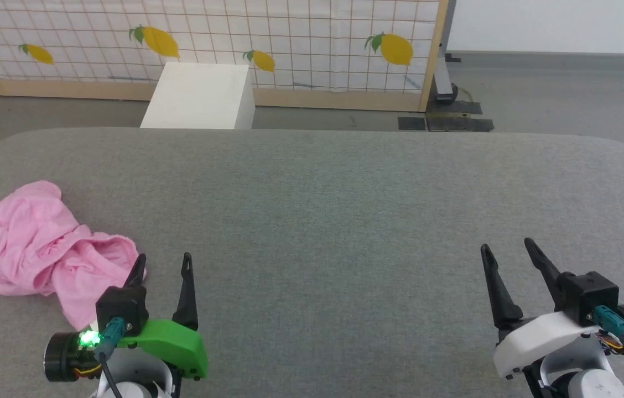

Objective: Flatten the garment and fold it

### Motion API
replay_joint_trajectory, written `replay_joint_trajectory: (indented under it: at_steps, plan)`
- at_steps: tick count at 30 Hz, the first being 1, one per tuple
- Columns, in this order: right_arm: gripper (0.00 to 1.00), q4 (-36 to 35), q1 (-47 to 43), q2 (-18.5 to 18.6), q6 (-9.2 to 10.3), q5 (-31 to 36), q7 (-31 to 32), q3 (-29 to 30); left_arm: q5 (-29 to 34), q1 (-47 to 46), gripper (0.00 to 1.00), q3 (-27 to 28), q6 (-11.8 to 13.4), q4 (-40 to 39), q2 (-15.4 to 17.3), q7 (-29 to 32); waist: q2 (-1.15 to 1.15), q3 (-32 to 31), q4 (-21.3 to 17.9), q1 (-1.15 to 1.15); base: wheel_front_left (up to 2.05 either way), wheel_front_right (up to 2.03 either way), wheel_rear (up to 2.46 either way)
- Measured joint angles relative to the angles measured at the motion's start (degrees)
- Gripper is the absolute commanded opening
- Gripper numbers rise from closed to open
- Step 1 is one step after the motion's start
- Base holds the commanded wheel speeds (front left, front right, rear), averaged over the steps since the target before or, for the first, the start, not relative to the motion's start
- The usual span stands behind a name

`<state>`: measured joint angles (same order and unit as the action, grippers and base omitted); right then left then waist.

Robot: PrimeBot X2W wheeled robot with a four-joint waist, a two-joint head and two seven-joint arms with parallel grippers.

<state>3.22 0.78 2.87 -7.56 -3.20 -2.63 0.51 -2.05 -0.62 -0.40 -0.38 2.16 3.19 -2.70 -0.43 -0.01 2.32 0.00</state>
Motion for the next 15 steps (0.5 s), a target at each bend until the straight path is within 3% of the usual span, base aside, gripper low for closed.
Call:
replay_joint_trajectory:
  at_steps: [15]
  plan:
    - [1.0,1.79,-0.02,0.0,0.0,-1.41,-1.86,0.02,-0.97,0.01,1.0,0.34,0.43,0.82,0.04,-1.94,0.0,0.02,5.26,0.0,0.0,0.0,0.0]
